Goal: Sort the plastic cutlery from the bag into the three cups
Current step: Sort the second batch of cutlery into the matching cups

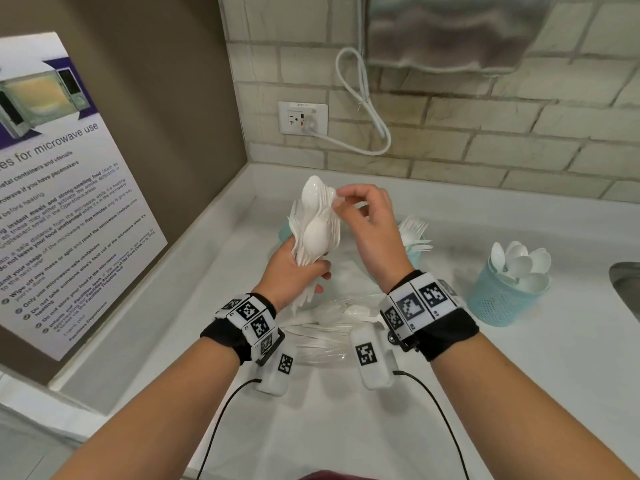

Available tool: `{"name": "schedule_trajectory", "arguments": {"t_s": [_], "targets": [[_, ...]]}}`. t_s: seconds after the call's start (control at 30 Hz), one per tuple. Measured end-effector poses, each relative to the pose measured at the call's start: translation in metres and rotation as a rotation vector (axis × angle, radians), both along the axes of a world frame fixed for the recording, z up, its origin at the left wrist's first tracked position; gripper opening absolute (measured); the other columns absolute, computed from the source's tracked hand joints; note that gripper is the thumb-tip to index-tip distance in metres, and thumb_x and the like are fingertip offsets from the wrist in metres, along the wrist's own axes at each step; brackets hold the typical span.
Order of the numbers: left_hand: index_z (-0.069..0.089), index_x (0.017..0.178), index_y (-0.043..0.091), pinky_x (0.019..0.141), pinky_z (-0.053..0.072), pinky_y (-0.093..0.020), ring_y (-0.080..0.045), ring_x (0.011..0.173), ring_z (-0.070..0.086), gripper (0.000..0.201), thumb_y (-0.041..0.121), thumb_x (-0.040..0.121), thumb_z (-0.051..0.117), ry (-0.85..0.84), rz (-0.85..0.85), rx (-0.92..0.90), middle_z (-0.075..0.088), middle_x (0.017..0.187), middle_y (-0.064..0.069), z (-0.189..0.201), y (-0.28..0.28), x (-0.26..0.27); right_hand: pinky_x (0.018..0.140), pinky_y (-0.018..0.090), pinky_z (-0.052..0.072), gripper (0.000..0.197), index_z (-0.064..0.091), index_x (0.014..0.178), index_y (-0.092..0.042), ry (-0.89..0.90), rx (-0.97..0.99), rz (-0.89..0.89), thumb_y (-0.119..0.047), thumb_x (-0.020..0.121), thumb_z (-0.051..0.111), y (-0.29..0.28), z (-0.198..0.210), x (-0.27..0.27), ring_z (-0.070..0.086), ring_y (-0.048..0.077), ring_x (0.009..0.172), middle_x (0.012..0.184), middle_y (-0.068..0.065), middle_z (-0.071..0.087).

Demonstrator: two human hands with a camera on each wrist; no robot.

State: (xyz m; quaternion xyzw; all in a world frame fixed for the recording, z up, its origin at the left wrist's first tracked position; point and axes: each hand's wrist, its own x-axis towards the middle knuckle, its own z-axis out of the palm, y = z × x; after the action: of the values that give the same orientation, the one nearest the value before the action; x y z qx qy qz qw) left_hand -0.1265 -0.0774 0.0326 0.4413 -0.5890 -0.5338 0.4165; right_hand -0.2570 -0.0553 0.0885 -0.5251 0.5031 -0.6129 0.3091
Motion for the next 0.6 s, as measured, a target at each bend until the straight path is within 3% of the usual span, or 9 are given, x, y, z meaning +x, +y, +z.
{"name": "schedule_trajectory", "arguments": {"t_s": [0.13,0.23,0.33,0.47,0.6], "targets": [[0.053,0.1,0.019,0.052,0.051,-0.029,-0.022,0.057,0.064,0.032,-0.007,0.082,0.059,0.028,-0.035,0.002,0.069,0.086,-0.007,0.001,-0.002,-0.001,0.073,0.015,0.044,0.014,0.067,0.09,-0.018,0.155,-0.011,-0.01,-0.024,0.079,0.073,0.001,-0.003,-0.002,0.054,0.01,0.079,0.096,-0.003,0.057],[0.053,0.1,0.013,0.053,0.052,-0.031,-0.022,0.052,0.062,0.026,-0.001,0.082,0.066,0.039,-0.08,0.037,0.069,0.07,-0.006,0.001,0.0,-0.001,0.071,0.017,0.043,0.007,0.068,0.082,-0.017,0.151,0.003,0.016,-0.017,0.079,0.074,-0.005,0.0,-0.008,0.054,0.007,0.071,0.089,-0.001,0.06],[0.057,0.093,0.012,0.053,0.052,-0.028,-0.015,0.048,0.058,0.021,0.007,0.08,0.073,0.048,-0.097,0.041,0.061,0.056,0.0,0.003,0.002,-0.001,0.071,0.02,0.044,0.008,0.065,0.08,-0.019,0.136,0.061,0.088,-0.014,0.083,0.069,-0.009,0.004,-0.016,0.055,0.008,0.071,0.083,-0.001,0.062],[0.06,0.09,0.013,0.058,0.051,-0.026,-0.014,0.049,0.056,0.021,0.013,0.077,0.076,0.022,-0.108,0.035,0.06,0.053,-0.001,0.001,0.004,0.0,0.062,0.018,0.049,0.001,0.058,0.09,-0.009,0.058,0.144,0.189,-0.01,0.091,0.058,-0.011,0.01,-0.023,0.056,0.012,0.066,0.076,0.002,0.06],[0.059,0.091,0.013,0.056,0.05,-0.024,-0.013,0.046,0.055,0.02,0.014,0.078,0.075,0.021,-0.107,0.057,0.06,0.052,0.001,-0.003,0.004,0.0,0.068,0.023,0.046,0.01,0.052,0.086,-0.02,0.067,0.159,0.126,-0.015,0.095,0.052,-0.012,0.013,-0.028,0.057,0.012,0.07,0.082,0.003,0.064]]}}
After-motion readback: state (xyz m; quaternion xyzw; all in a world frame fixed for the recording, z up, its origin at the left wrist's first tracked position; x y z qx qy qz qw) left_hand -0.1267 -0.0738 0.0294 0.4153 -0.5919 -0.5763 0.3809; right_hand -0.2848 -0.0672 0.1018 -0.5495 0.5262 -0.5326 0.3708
